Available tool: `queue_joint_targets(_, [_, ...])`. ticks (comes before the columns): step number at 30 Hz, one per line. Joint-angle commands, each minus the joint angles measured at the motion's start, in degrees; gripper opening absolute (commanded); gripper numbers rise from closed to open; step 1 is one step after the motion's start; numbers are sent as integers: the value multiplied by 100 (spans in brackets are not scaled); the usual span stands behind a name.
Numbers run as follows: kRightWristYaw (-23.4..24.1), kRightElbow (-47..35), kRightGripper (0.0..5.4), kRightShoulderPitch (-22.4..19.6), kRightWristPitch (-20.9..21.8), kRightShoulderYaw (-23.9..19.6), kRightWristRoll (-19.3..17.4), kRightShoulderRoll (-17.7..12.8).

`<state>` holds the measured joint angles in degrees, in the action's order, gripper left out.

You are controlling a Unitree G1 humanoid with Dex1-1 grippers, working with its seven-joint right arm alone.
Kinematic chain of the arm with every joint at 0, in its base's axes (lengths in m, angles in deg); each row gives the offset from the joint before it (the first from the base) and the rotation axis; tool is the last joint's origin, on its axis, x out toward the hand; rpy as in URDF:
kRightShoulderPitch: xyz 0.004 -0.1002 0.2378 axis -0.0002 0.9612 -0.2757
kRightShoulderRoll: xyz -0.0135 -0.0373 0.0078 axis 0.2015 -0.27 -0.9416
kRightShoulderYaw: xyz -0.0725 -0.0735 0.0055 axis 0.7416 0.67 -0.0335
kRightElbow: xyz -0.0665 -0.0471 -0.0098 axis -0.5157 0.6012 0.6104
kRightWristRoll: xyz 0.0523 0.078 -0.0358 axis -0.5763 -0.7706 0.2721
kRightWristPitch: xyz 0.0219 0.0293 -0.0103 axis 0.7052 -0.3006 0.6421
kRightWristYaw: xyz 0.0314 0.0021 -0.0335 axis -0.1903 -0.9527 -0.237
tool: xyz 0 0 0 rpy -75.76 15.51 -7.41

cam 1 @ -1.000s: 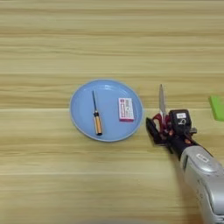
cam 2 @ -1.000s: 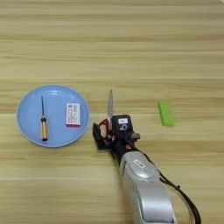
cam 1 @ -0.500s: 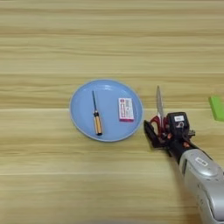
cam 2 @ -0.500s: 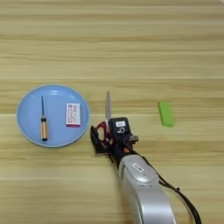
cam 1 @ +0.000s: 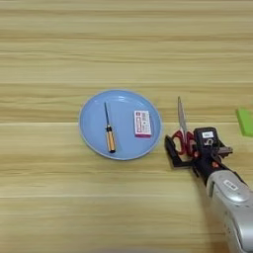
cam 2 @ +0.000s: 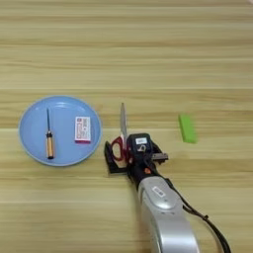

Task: Move the objects on the table

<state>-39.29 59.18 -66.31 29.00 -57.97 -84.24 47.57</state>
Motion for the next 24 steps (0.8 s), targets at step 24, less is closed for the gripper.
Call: queue_joint_targets(24, [-563, -1080, 538, -171, 1881, -730, -634, -33])
